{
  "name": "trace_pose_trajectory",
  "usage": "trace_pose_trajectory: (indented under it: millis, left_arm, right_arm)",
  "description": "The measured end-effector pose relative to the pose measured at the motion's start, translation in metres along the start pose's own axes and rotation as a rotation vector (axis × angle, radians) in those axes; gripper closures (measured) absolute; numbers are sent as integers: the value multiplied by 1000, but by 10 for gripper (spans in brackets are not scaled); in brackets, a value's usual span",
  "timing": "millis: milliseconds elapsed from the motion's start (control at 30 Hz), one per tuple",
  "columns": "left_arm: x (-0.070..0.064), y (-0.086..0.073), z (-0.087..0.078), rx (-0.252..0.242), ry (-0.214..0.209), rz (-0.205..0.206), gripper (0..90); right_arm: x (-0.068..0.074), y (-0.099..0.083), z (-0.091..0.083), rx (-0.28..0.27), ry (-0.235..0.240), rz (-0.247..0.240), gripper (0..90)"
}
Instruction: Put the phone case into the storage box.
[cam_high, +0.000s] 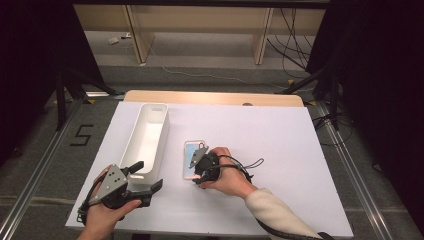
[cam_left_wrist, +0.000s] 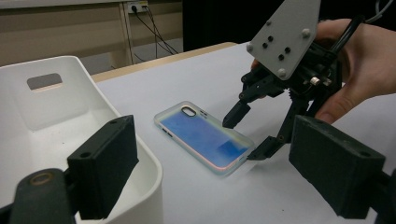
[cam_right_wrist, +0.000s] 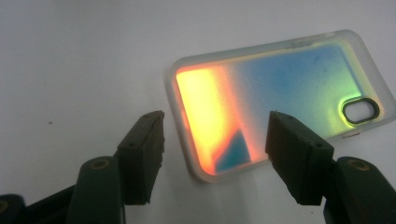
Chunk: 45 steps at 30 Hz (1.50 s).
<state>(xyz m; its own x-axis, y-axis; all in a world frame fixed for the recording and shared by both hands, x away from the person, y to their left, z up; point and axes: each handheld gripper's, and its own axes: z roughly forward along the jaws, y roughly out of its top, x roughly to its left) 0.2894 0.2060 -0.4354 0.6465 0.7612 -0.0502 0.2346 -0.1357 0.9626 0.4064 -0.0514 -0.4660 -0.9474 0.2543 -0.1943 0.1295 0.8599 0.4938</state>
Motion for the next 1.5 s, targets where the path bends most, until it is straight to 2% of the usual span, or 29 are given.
trace_pose_trajectory:
  millis: [200,500,700,800,867,933,1000,1033,1067,1200,1233,1267,1333,1400,1500]
  left_arm:
    - [0,0,0,-5,-7,6,145]
    - [-2,1,0,-4,-10,1,145]
    - [-2,1,0,-4,-13,6,145]
    - [-3,1,-1,-4,-14,6,144]
    - [-3,1,-1,-4,-13,7,145]
    - [-3,1,-1,-4,-13,7,144]
    - [-3,1,-1,-4,-14,8,144]
    - [-3,1,-1,-4,-14,7,144]
    - [-3,1,-1,-4,-13,6,144]
    - [-3,1,-1,-4,-14,7,145]
    - [-3,1,-1,-3,-15,7,145]
    - [-3,1,-1,-2,-15,7,145]
    - [-3,1,-1,-2,-16,6,145]
    - [-3,1,-1,-1,-17,7,145]
    - [-3,1,-1,0,-16,7,145]
  right_arm:
    - [-2,4,4,39,6,-12,393]
    - [-1,12,9,95,22,-74,429]
    - [-3,17,10,127,53,-78,484]
    - [-3,19,10,138,48,-76,489]
    - [-4,23,11,146,44,-95,490]
    - [-4,23,12,150,46,-95,490]
    - [-6,25,12,164,44,-131,489]
    - [-4,25,13,164,50,-100,491]
    - [-4,26,13,165,56,-99,497]
    - [-5,27,13,181,63,-117,579]
    - [-4,27,13,178,74,-119,611]
    - [-2,27,13,180,86,-100,628]
    - [-2,28,13,184,104,-108,672]
    - [-3,28,13,177,111,-121,693]
    - [-2,28,13,187,113,-102,713]
